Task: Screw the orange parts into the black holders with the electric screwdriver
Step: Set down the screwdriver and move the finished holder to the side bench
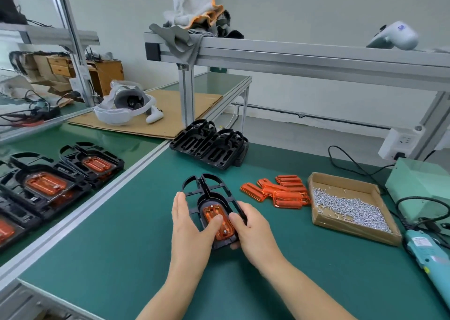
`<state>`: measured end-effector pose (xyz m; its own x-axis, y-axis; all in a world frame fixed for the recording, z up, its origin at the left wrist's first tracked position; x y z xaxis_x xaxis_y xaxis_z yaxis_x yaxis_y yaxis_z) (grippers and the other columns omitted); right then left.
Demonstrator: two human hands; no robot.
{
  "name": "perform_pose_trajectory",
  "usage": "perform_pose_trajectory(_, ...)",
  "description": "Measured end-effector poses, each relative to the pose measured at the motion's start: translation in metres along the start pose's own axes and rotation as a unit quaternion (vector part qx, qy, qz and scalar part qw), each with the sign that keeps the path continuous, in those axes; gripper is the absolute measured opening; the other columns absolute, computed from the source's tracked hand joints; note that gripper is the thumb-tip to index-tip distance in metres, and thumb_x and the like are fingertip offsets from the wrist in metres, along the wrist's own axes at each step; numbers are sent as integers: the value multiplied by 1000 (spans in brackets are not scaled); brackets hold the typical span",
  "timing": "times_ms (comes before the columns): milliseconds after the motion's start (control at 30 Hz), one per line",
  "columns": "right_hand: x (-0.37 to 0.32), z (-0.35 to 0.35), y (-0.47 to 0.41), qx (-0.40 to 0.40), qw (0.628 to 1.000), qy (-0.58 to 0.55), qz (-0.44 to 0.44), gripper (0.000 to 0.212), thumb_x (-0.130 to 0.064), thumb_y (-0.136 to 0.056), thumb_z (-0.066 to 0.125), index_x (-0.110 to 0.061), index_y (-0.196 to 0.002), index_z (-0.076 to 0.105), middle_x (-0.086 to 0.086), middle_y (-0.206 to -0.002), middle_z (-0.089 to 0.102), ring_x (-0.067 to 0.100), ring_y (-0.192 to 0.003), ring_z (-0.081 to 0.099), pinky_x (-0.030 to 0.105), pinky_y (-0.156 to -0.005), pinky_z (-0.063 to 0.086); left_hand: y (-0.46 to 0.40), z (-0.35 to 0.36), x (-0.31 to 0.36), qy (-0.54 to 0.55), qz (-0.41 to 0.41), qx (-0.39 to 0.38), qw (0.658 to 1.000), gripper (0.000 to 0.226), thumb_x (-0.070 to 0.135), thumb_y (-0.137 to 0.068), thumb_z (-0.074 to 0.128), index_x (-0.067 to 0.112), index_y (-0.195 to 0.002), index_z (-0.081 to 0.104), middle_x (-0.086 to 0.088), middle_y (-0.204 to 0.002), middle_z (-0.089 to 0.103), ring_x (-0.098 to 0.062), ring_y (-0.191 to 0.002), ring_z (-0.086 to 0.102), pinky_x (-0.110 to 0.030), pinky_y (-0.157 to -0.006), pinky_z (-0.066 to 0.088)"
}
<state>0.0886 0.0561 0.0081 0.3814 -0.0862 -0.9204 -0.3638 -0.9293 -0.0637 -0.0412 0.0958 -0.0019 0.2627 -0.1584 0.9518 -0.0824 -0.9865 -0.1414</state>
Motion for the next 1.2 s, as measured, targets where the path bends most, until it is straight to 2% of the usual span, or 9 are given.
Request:
perform_pose_trajectory(67,-8,14,-7,-20,1000,10,-14,23,-20,-102,44,-23,-122,52,2,-119,55,21,-108,58,32,-85,54,-8,-13,-1,-10,-4,26,1000,94,21,-81,72,27,-151,9,18,-157,11,-3,-141,20,-38,-115,26)
perform_pose_trajectory(133,-16,30,-12,-51,997,42,-35,38,-21,-103,41,-18,-141,42,-7,-133,48,14,-128,45,22,-105,34,-18,-28,-4,-7,-10,54,998,92,12,-82,70,27,-151,12,15,-157,14,-5,-141,22,-42,-114,29)
perform_pose_trajectory(267,-32,64,-22,-107,991,55,-57,51,-18,-105,34,-19,-154,18,-7,-156,26,4,-141,21,8,-102,13,-37,-59,-12,22,-24,101,994,85,2,-86,63,29,-151,15,14,-155,21,-3,-138,28,-38,-112,33)
perform_pose_trajectory(400,-48,99,-35,-146,985,50,-78,52,-15,-105,33,-19,-154,16,-5,-158,25,6,-143,24,12,-107,16,-49,-92,-20,22,-36,147,988,81,4,-89,59,30,-151,14,11,-155,22,-4,-137,28,-25,-103,32)
perform_pose_trajectory(567,-74,151,-54,-192,974,53,-108,53,-13,-104,35,-17,-154,17,-4,-158,24,7,-143,23,10,-106,14,-63,-138,-25,6,-33,210,977,79,4,-92,55,29,-152,10,15,-158,11,-3,-143,15,-23,-111,19)
perform_pose_trajectory(667,-93,184,-63,-213,966,57,-136,53,-9,-103,35,-16,-153,20,-3,-156,29,0,-134,27,-1,-97,13,-72,-169,-28,-3,-25,253,967,77,2,-92,53,25,-152,11,14,-159,8,0,-142,11,-14,-105,11)
perform_pose_trajectory(800,-115,222,-71,-245,954,59,-161,51,-10,-103,35,-14,-153,21,-1,-157,28,6,-139,29,6,-103,15,-82,-205,-34,-2,-23,293,956,76,2,-92,53,22,-152,11,11,-159,10,-2,-142,14,-14,-105,12)
perform_pose_trajectory(1033,-141,284,-68,-292,933,71,-199,52,-7,-103,34,-10,-153,20,5,-156,30,7,-137,30,-9,-84,19,-83,-261,-55,-25,-42,357,933,75,0,-91,52,17,-152,12,5,-159,10,-8,-145,10,-21,-114,10)
perform_pose_trajectory(1200,-157,318,-59,-304,918,86,-238,54,-6,-103,34,-12,-154,18,2,-159,24,13,-146,22,15,-110,16,-83,-294,-66,-41,-51,388,919,75,0,-91,52,16,-152,11,3,-159,11,-11,-145,12,-29,-117,13)
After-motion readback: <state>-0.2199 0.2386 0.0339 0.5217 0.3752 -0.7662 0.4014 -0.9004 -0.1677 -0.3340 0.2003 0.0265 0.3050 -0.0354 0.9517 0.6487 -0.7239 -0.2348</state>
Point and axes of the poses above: each hand's wrist, its own y-axis away from the middle knuckle, its own z-axis out of the palm, x = y × z, the point moved 3 cm from there along -y, towards the middle knuckle
